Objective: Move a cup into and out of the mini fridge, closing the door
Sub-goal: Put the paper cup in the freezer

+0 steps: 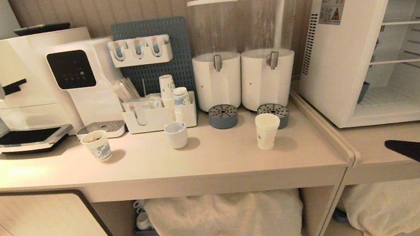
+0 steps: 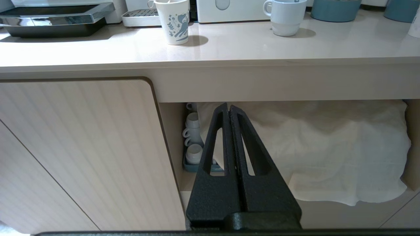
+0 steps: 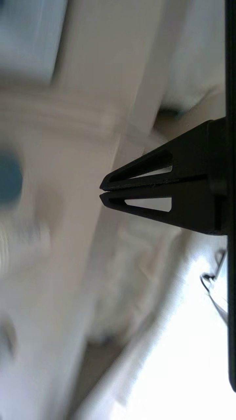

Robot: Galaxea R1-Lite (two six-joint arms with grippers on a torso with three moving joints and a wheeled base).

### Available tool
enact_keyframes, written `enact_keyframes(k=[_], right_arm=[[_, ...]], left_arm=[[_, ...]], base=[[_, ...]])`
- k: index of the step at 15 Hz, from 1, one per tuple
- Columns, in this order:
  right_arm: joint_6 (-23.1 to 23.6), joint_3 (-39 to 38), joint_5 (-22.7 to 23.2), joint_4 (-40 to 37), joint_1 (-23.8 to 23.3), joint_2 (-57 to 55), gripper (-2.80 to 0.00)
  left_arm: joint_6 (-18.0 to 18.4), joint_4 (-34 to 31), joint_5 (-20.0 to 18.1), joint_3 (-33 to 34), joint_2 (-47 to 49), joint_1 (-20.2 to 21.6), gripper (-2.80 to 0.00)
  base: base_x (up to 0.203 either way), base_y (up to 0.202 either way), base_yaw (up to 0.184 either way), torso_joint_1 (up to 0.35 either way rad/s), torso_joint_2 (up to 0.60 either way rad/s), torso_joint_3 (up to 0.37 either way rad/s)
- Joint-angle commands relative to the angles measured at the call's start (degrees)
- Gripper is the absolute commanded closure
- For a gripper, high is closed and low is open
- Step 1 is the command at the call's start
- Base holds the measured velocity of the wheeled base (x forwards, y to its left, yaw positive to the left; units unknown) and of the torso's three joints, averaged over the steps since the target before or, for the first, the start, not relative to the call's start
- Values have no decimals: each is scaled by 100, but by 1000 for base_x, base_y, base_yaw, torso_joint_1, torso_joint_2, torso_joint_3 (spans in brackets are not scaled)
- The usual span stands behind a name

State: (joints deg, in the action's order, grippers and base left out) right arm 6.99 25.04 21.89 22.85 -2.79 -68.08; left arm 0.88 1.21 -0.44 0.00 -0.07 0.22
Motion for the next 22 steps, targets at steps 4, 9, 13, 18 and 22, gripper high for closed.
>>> enact_keyframes(k=[4,9,13,18,22], right_arm=[[67,-489,242,1363,754,-1435,0],[171,-675,40,3461,991,-3226,0],[181,-296,-820,4895,1461,-4199,-280],[109,49,-955,4849,1895,-4329,-280],[96,220,-1350,5355,2240,-4882,-280]], left_arm=[[0,2,0,35,7,4,0],[0,2,0,35,7,4,0],[0,2,0,35,7,4,0],[0,2,0,35,7,4,0],[0,2,0,35,7,4,0]], base=[[0,0,0,0,0,0],[0,0,0,0,0,0],[0,0,0,0,0,0],[0,0,0,0,0,0],[0,0,0,0,0,0]])
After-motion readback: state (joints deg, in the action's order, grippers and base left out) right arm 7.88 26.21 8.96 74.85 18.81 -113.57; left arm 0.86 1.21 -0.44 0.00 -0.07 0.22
